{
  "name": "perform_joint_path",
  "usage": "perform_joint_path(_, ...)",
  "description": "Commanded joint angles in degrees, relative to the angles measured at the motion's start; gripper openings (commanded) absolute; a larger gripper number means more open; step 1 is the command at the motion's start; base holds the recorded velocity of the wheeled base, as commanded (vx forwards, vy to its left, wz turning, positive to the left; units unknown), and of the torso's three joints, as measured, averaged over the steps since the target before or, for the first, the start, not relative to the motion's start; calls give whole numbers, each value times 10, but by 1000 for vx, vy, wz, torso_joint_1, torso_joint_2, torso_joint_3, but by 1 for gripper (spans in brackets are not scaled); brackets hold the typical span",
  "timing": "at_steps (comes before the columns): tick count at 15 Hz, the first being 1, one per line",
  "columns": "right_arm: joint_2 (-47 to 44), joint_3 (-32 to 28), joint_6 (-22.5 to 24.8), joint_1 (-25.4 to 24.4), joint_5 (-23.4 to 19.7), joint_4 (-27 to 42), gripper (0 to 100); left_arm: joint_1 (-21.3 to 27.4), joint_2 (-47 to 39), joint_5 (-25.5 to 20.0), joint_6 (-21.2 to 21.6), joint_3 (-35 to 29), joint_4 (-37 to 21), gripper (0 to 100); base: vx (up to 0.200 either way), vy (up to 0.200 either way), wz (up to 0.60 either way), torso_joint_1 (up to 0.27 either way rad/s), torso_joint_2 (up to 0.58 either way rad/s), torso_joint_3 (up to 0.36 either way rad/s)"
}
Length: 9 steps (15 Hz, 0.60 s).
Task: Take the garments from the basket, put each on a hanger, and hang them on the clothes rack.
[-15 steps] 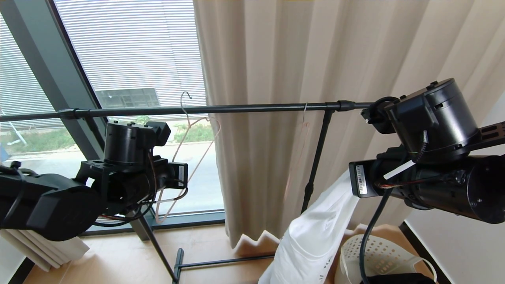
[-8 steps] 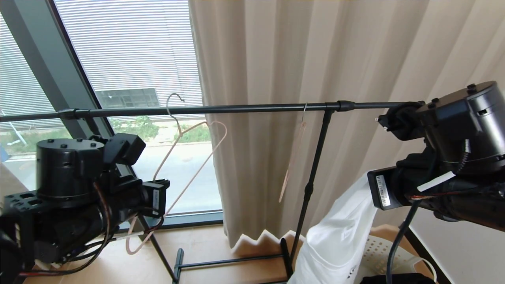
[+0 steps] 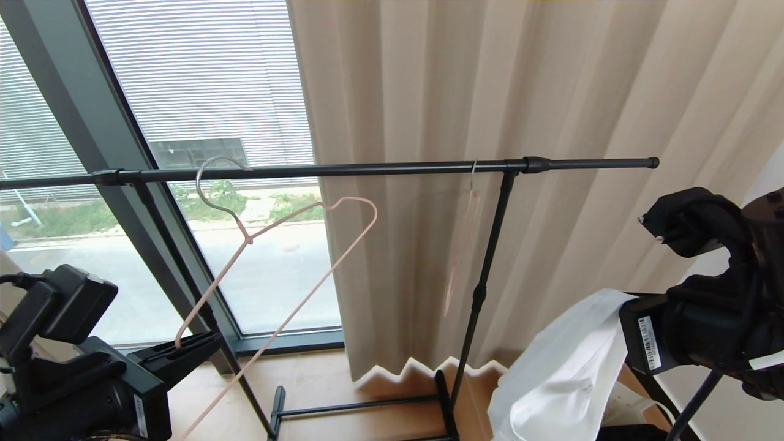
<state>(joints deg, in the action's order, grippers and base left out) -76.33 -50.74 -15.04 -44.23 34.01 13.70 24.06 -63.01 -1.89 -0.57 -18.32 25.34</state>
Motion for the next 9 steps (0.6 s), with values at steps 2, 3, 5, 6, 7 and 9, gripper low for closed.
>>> perform_joint_path(2,4,20,31,17,0,-37,0,2,32,-1,0,8,1,0,0,0,0,0,0,0)
perform_joint_path(3,3,15,35,19,1,-37,0,2,43,-2,0,14,1,0,0,0,0,0,0,0)
perform_joint_path(5,6,16,35,19,4,-36,0,6,69,-31,1,20,4,0,0,0,0,0,0,0)
perform_joint_path(6,7,14,38,19,4,-36,0,5,85,-52,10,28,4,0,0,0,0,0,0,0)
perform_joint_path(7,7,11,39,18,5,-36,0,5,100,-61,21,42,4,0,0,0,0,0,0,0)
perform_joint_path(9,-1,6,49,18,33,-36,0,13,119,-73,41,60,4,0,0,0,0,0,0,0)
